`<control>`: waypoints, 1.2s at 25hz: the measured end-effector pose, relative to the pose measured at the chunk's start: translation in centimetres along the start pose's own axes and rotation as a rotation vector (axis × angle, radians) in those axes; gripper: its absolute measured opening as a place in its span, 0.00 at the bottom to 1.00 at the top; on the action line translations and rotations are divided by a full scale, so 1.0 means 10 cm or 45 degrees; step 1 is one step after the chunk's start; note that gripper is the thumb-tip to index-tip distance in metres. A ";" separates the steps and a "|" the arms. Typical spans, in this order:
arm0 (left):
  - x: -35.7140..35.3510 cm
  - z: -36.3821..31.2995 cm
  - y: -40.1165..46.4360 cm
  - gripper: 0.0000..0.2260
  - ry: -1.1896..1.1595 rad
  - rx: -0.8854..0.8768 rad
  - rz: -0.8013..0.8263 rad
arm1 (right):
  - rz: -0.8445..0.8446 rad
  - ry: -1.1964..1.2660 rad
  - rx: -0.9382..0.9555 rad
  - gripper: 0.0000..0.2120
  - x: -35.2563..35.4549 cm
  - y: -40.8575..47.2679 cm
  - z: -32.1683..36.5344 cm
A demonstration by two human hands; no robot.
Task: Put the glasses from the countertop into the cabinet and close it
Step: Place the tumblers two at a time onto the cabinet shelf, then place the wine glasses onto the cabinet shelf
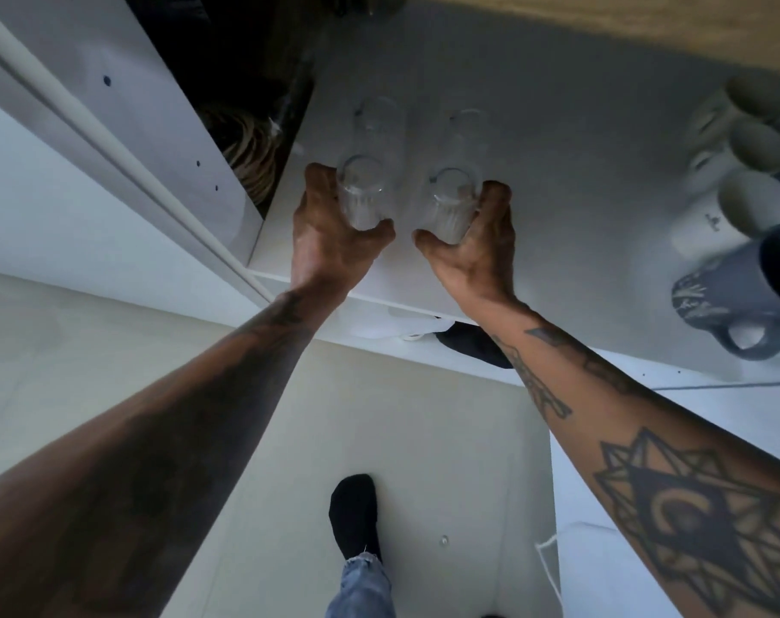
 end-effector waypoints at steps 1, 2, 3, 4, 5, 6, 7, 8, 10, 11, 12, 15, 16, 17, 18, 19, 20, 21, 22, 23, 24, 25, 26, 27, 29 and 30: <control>-0.03 0.02 0.01 0.30 -0.001 -0.001 0.005 | 0.000 -0.005 0.018 0.31 -0.01 0.00 -0.02; -0.07 0.04 0.02 0.30 -0.011 -0.008 0.016 | 0.005 -0.010 0.033 0.31 -0.01 0.01 -0.03; -0.10 0.05 0.02 0.31 -0.019 -0.009 0.032 | 0.017 -0.014 0.040 0.33 -0.01 0.01 -0.04; -0.11 0.05 0.02 0.32 -0.024 0.002 0.052 | 0.037 -0.012 0.035 0.34 -0.01 0.01 -0.05; -0.12 0.06 0.01 0.33 -0.016 0.020 0.077 | 0.062 -0.007 0.014 0.36 -0.01 0.00 -0.05; -0.12 0.08 -0.01 0.35 0.003 0.036 0.105 | 0.086 -0.001 -0.015 0.38 0.01 -0.03 -0.06; -0.10 0.08 -0.06 0.37 0.032 0.050 0.133 | 0.100 0.012 -0.046 0.40 0.07 -0.08 -0.03; -0.05 0.09 -0.13 0.39 0.055 0.070 0.153 | 0.104 0.041 -0.075 0.41 0.14 -0.14 -0.01; 0.14 0.07 -0.32 0.38 0.068 0.145 0.154 | 0.086 0.104 -0.131 0.39 0.36 -0.30 0.10; 0.28 0.03 -0.46 0.36 0.049 0.179 0.144 | 0.077 0.128 -0.154 0.38 0.52 -0.40 0.18; 0.43 -0.03 -0.65 0.34 -0.005 0.210 0.142 | 0.072 0.159 -0.177 0.36 0.70 -0.54 0.29; 0.90 -0.36 -1.25 0.25 -0.139 0.232 0.118 | 0.072 0.301 -0.243 0.33 1.31 -1.02 0.67; 1.06 -0.52 -1.42 0.23 -0.149 0.200 0.068 | 0.055 0.343 -0.256 0.32 1.52 -1.16 0.81; 1.21 -0.66 -1.61 0.22 -0.142 0.165 0.008 | 0.034 0.388 -0.289 0.31 1.69 -1.33 0.90; 1.37 -0.97 -1.69 0.23 -0.137 0.070 -0.060 | 0.002 0.453 -0.293 0.29 1.97 -1.36 1.06; 1.52 -1.31 -1.74 0.25 -0.116 -0.018 -0.104 | 0.008 0.516 -0.314 0.28 2.24 -1.35 1.24; 1.66 -1.66 -1.74 0.25 -0.123 -0.095 -0.137 | 0.026 0.573 -0.319 0.27 2.51 -1.28 1.42; 1.78 -2.01 -1.70 0.23 -0.153 -0.191 -0.174 | 0.010 0.586 -0.275 0.26 2.78 -1.16 1.61; 1.89 -2.33 -1.62 0.20 -0.206 -0.275 -0.233 | -0.073 0.548 -0.200 0.25 3.05 -1.01 1.76; 1.98 -2.63 -1.51 0.16 -0.284 -0.331 -0.285 | -0.195 0.487 -0.122 0.26 3.31 -0.83 1.88; 2.08 -2.97 -1.38 0.14 -0.364 -0.361 -0.290 | -0.282 0.448 -0.045 0.26 3.57 -0.63 2.04; 2.14 -3.29 -1.23 0.14 -0.422 -0.372 -0.245 | -0.303 0.408 0.019 0.26 3.80 -0.41 2.24; 2.18 -3.58 -1.09 0.18 -0.439 -0.382 -0.173 | -0.273 0.358 0.085 0.28 3.95 -0.20 2.46; 2.18 -3.82 -0.95 0.25 -0.410 -0.388 -0.107 | -0.221 0.294 0.136 0.32 4.06 0.02 2.63; 2.11 -4.15 -0.69 0.39 -0.282 -0.356 0.001 | -0.154 0.185 0.168 0.41 4.12 0.43 2.84; 2.05 -4.24 -0.57 0.45 -0.221 -0.320 0.055 | -0.132 0.159 0.158 0.46 4.10 0.60 2.90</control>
Point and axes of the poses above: each hand's wrist, its own y-axis towards the middle knuckle, its own x-axis out of the back of the hand, z = x × y, the point moved 5 cm from there along y, towards the middle knuckle, and after that the axes turned 8 degrees about x, right-handed, at the moved point
